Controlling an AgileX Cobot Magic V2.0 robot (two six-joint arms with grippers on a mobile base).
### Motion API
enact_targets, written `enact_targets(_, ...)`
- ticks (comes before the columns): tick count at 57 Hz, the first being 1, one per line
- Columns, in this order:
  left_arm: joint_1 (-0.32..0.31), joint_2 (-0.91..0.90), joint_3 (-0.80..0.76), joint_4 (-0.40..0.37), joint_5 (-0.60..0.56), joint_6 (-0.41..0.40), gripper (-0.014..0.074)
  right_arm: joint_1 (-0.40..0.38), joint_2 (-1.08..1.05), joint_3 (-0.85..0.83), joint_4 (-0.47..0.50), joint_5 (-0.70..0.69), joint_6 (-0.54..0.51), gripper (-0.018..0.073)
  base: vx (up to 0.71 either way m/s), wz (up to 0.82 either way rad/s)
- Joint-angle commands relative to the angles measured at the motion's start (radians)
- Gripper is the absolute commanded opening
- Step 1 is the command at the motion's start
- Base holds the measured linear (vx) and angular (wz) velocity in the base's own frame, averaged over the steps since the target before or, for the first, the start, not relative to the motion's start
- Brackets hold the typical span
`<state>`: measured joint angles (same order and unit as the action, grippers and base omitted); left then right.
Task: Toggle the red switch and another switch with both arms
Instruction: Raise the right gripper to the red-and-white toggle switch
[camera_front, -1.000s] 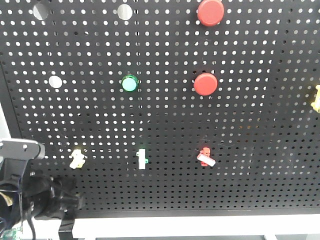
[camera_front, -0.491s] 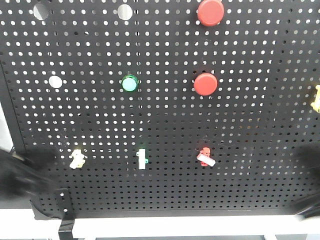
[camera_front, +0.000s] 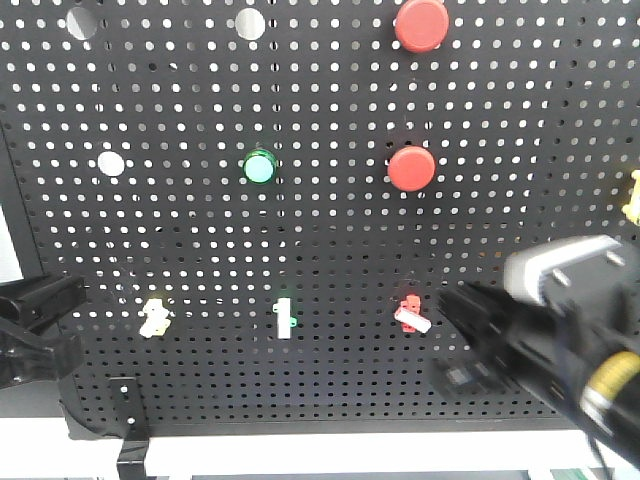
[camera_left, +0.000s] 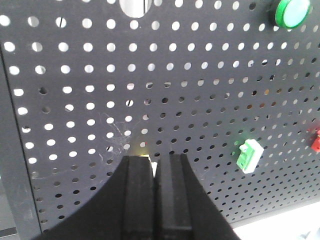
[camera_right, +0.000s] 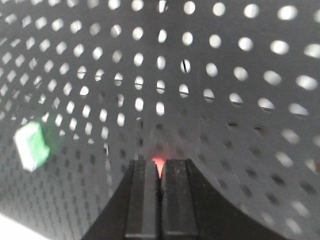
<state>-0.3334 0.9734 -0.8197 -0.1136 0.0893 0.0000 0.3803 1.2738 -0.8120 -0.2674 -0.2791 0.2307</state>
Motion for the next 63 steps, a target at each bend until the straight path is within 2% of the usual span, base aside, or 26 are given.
enact_targets(1,-0.005,-0.016,-0.030,-0.005,-0.077,0.000,0.0003,0.030,0.000,-0.053,-0.002,-0.100,-0.003,-0.0006,0.00,0.00)
enact_targets(24,-0.005,-0.016,-0.030,-0.005,-0.075,0.000,0.0003,0.035,0.084,-0.110,0.011,-0.097,-0.003,-0.0006,0.00,0.00)
enact_targets(49,-0.005,-0.016,-0.030,-0.005,-0.075,0.000,0.0003,0.040,0.179,-0.108,-0.001,0.041,0.001,-0.0006,0.00,0.00)
enact_targets(63,-0.005,-0.016,-0.030,-0.005,-0.076,0.000,0.0003,0.094,0.118,-0.108,-0.002,0.180,-0.003,-0.0006,0.00,0.00)
